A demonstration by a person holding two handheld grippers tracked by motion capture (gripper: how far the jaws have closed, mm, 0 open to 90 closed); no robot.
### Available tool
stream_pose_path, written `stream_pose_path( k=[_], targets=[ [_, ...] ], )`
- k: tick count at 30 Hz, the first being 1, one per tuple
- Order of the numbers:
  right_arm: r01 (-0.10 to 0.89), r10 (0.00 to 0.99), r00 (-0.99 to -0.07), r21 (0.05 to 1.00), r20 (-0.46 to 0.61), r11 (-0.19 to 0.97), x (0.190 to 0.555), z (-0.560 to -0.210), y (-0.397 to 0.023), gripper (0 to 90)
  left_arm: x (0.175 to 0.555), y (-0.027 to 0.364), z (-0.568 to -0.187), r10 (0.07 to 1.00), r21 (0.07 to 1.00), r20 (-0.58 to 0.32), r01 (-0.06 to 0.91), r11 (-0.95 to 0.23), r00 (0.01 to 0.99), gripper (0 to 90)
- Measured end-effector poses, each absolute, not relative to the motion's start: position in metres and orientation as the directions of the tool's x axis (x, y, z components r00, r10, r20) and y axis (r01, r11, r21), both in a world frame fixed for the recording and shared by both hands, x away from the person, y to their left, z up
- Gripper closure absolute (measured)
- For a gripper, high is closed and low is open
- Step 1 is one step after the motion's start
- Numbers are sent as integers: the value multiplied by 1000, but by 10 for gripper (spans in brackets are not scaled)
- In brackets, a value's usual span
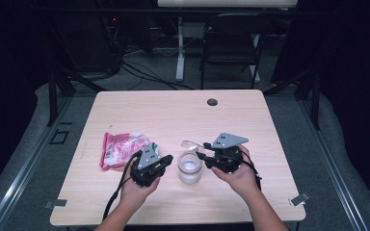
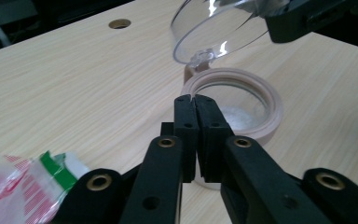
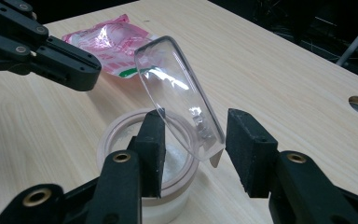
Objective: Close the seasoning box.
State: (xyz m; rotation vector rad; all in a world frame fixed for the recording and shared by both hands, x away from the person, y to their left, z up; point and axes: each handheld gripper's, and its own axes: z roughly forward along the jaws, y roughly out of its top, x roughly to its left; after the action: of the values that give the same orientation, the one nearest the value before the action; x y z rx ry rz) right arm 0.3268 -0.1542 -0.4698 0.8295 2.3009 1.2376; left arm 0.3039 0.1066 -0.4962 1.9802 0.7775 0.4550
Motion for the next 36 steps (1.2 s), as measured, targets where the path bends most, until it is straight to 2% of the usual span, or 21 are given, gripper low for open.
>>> stream_pose_path(
  k=[3,14,30,36],
  targets=[
    [307,661,-747,845,-71,438,323,-470,-154,565,306,100,-494,663,864,-20,346,-365,748,898],
    [309,647,-757,823,-90,476,311,-476,-153,544,309,84,-495,634,859,-19,337,-385,773,897],
    [363,662,-745,785,-77,501,312,-488,-166,548,312,87,-503,636,836,-31,369,-407,771,884],
    [381,686,-725,791,-66,478,317,-489,-174,549,311,89,-505,641,826,-29,380,-417,767,883]
  ],
)
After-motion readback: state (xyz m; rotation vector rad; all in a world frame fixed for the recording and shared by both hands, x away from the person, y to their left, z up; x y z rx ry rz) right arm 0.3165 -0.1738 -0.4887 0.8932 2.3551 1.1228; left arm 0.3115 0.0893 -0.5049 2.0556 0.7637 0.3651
